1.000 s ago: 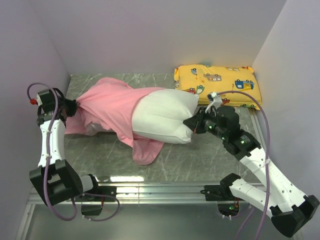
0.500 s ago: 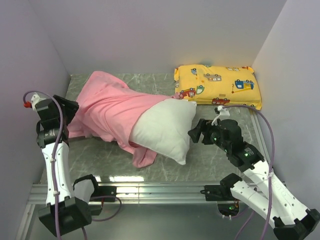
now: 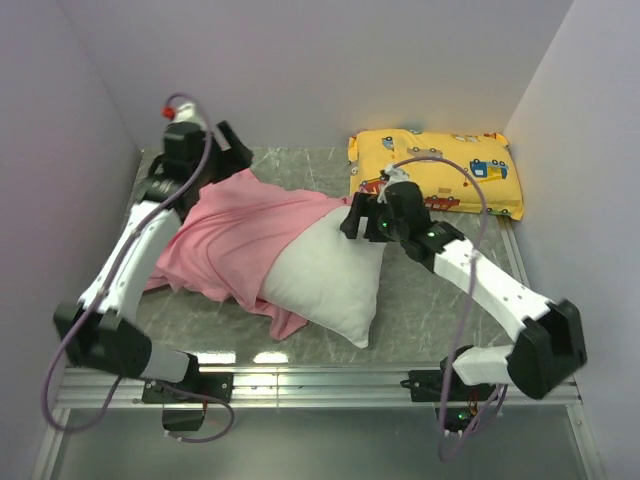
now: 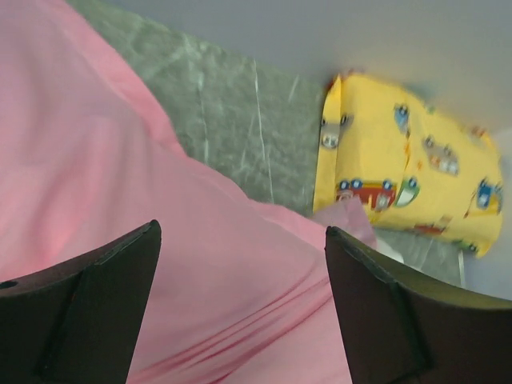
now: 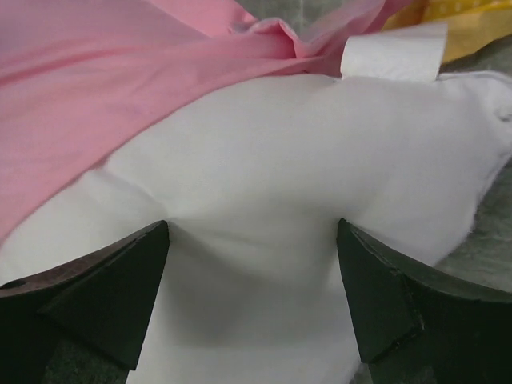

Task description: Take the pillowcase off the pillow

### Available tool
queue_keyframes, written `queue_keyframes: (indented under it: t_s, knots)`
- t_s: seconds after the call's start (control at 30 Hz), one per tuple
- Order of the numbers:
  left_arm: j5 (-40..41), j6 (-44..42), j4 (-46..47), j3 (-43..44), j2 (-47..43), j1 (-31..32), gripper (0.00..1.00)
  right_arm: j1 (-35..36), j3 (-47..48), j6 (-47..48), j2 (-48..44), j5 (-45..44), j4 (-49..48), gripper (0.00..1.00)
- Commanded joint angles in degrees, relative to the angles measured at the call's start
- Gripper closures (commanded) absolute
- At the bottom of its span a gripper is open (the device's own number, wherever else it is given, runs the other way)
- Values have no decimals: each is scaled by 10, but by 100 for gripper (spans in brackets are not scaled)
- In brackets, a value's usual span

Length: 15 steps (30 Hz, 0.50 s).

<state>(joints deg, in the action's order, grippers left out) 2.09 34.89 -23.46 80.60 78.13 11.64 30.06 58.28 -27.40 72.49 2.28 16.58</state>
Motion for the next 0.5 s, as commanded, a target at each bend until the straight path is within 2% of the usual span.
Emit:
queue_keyframes:
  t_s: [0.0,0.03,0.1,0.13,0.2,0.27,0.47]
  knots:
    - [10,-54,-39,85,99,40,11,15,-2,-12,68,4,-51,11]
    - [12,-75,-62,105,123,48,11,18,-12,-16,77,0,-72,15]
    - [11,-95,-87,155,185,65,10,22,-47,-31,90,4,-95,38]
    - [9,-113,-119,185,205,68,11,23,-57,-34,91,3,-115,61]
    - [23,-129,-136,197,240,84,11,31,-69,-36,89,-11,-124,85]
    - [21,-142,-133,187,243,97,10,34,-62,-28,85,-38,-113,100]
    - [-33,-169,-111,155,213,113,9,40,-52,-19,71,-61,-100,100]
